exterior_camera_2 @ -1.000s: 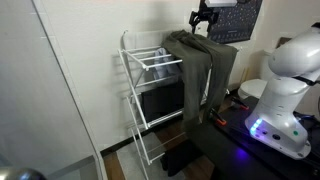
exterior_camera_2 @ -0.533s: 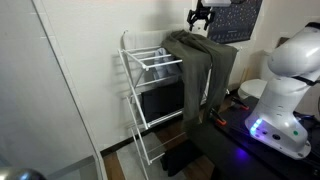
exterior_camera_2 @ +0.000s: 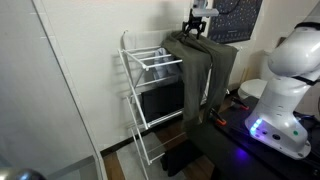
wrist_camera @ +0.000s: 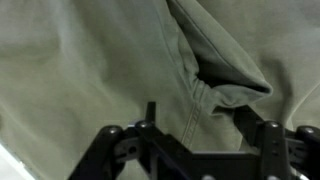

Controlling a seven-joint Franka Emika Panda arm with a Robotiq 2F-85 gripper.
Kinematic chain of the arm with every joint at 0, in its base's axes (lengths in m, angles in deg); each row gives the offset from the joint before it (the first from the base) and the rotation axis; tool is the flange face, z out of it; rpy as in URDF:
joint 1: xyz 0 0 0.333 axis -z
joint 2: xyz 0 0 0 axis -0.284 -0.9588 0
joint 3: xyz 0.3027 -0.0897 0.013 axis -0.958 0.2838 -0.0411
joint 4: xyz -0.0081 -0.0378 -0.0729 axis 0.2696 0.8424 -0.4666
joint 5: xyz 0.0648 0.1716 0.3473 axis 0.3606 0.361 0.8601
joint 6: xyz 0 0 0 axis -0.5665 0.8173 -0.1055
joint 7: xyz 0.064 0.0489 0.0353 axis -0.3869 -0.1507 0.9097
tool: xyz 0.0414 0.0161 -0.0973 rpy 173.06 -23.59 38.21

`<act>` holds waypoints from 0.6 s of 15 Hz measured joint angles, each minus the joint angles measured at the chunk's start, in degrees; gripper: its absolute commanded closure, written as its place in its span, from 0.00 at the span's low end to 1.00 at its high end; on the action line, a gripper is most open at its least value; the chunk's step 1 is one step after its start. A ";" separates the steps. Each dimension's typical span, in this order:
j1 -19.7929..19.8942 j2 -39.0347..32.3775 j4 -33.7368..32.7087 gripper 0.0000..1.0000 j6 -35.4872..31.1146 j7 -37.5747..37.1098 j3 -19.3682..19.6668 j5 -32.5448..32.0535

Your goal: Move the trousers to the left, remove the striped shirt from underneath the trousers and pull it to the right

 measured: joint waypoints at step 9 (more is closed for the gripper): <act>-1.11 -4.70 -3.98 1.00 0.00 -0.05 0.70 1.70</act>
